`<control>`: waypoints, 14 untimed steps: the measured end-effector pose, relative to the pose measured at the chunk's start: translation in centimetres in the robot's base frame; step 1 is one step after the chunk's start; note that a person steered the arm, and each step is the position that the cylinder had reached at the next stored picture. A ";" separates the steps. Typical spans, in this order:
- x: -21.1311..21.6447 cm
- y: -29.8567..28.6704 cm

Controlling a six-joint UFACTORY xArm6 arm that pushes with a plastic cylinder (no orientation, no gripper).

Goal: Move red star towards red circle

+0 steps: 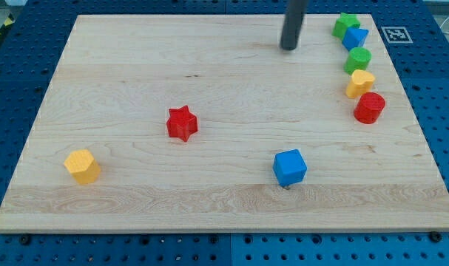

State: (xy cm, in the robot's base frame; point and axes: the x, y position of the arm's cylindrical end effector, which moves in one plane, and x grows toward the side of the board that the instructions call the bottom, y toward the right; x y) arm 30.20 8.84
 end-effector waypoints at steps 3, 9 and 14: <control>10.3 -21.5; 17.8 -14.3; 15.9 -5.1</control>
State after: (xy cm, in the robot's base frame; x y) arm 46.15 3.72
